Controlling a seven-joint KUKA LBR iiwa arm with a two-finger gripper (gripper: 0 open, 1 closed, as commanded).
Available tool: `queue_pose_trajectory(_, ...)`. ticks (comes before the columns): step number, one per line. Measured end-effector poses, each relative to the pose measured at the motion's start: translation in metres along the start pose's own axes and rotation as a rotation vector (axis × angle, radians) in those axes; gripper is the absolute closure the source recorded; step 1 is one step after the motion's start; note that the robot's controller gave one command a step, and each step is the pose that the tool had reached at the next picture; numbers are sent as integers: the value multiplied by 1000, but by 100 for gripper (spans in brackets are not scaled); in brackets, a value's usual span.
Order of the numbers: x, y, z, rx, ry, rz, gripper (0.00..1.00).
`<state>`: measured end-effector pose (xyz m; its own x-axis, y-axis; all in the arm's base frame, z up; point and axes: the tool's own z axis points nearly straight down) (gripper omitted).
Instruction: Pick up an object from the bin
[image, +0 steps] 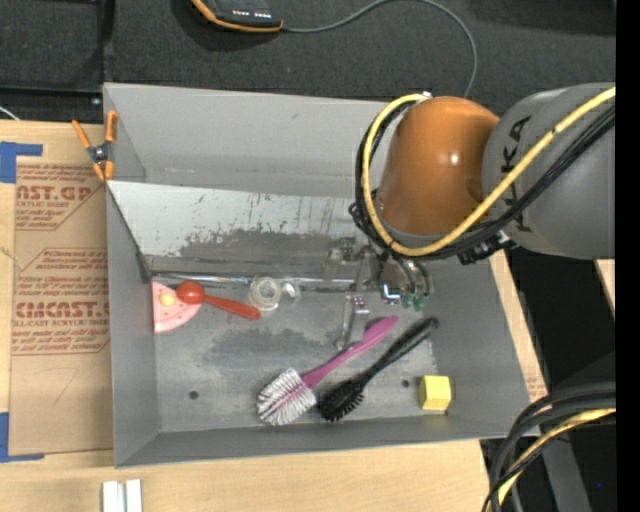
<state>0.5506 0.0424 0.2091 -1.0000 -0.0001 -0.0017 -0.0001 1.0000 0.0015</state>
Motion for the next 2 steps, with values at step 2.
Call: queue_pose_trajectory(2,15,18,72,-1,7,17,0)
